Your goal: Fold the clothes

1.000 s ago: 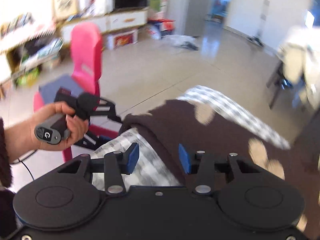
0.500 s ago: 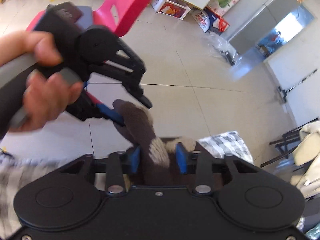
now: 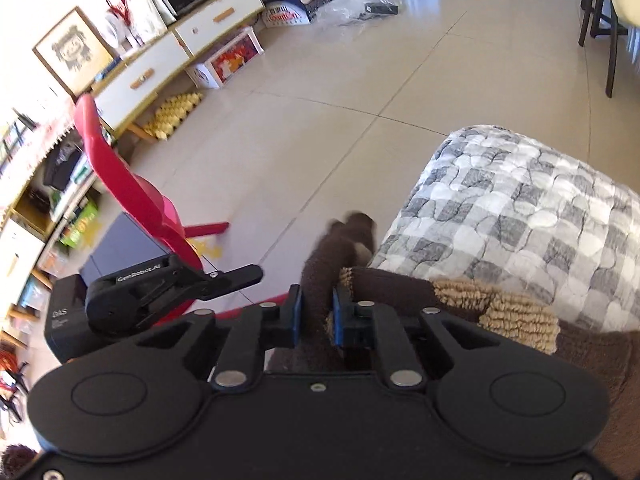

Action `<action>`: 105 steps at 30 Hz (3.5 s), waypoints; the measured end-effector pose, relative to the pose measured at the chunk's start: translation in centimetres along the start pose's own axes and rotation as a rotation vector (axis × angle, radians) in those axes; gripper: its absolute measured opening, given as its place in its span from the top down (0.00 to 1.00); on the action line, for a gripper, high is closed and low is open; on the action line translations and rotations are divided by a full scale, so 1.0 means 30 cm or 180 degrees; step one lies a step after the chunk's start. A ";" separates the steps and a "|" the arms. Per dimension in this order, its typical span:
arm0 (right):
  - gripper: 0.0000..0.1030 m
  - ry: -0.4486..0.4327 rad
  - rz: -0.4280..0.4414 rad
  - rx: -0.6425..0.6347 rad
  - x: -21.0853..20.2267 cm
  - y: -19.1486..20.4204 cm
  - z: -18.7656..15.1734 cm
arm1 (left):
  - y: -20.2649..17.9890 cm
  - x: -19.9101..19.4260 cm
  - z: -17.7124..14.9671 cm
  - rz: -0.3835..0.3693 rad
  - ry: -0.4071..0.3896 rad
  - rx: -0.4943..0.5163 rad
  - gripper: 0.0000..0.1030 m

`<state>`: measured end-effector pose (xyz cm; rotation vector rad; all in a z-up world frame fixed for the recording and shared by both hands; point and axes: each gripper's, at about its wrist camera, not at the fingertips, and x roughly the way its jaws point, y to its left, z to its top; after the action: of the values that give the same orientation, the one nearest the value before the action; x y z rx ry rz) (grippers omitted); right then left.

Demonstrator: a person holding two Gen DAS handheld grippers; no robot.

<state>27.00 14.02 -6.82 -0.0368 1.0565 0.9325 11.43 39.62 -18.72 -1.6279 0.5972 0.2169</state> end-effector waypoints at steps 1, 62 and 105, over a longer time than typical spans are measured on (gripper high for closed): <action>0.89 0.0001 0.0118 0.0021 -0.008 -0.006 -0.002 | 0.001 0.005 -0.003 -0.0024 0.0007 0.0000 0.53; 0.86 0.0346 -0.0582 -0.2265 -0.205 0.300 -0.379 | 0.001 -0.265 -0.128 0.0915 -0.0071 0.0347 0.93; 0.26 -0.2323 -0.2335 0.3484 -1.470 -0.982 -1.355 | -0.410 -0.074 -1.256 0.1085 0.0005 0.4338 0.18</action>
<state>10.11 -50.64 -6.51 0.7253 0.6474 -0.3699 8.12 4.22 -1.07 -0.2092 0.7640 0.0178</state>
